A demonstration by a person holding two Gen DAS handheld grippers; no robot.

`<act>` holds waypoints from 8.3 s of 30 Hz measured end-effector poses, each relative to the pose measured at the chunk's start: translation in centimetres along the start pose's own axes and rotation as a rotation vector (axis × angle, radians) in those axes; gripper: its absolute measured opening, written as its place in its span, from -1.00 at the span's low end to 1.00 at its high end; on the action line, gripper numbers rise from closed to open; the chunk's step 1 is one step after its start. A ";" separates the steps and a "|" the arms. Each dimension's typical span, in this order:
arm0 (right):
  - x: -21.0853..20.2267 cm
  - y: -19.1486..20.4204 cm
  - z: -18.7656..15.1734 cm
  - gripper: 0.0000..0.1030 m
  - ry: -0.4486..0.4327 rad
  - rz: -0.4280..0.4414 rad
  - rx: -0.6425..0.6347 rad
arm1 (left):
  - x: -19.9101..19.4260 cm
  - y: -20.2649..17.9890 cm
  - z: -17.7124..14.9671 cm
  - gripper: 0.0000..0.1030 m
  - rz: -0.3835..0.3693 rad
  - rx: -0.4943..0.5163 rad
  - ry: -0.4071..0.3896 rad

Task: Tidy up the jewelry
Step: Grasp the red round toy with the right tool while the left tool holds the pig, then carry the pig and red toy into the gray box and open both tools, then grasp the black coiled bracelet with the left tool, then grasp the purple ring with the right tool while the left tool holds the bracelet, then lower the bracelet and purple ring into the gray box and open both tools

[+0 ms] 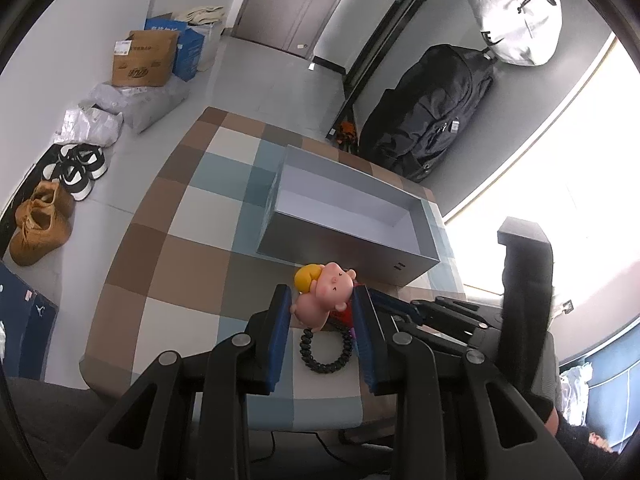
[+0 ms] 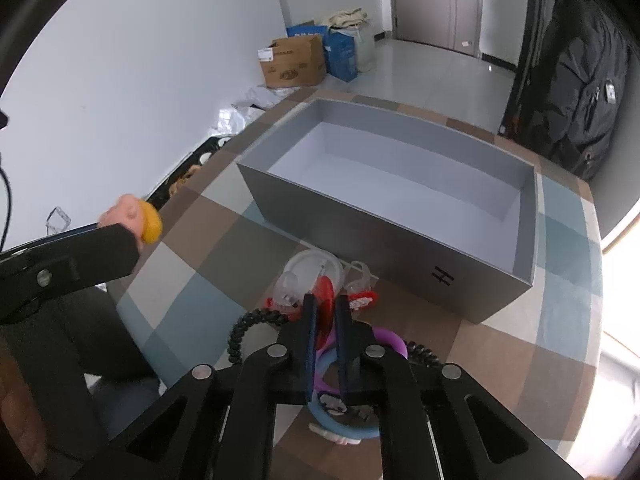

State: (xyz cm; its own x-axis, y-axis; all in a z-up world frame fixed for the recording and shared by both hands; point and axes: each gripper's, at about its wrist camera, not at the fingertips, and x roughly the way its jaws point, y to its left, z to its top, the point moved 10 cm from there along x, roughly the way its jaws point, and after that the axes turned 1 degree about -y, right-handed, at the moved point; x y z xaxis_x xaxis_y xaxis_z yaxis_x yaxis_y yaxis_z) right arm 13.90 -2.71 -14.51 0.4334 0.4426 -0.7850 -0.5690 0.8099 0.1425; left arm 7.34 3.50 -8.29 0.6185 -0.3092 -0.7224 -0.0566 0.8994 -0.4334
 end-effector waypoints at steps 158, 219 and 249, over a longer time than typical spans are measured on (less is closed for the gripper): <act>-6.2 -7.1 -1.4 0.94 -0.151 0.063 0.343 | 3.3 -1.9 -3.0 -0.38 0.080 0.216 0.206; -6.9 -6.6 6.2 -0.87 -0.272 0.136 0.326 | 4.1 -3.7 5.4 -0.38 -0.030 0.094 0.052; -3.3 -10.7 7.8 -0.87 -0.230 0.081 0.407 | 9.2 -4.2 6.8 -0.38 0.013 0.069 0.122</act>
State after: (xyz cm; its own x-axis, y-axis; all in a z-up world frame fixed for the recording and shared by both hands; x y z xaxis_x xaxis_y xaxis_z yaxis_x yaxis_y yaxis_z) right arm 24.00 -9.88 -8.76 0.5688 0.5474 -0.6139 -0.3075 0.8338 0.4585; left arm 18.65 -0.99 -9.47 0.5181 -0.3293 -0.7894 -0.0073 0.9212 -0.3891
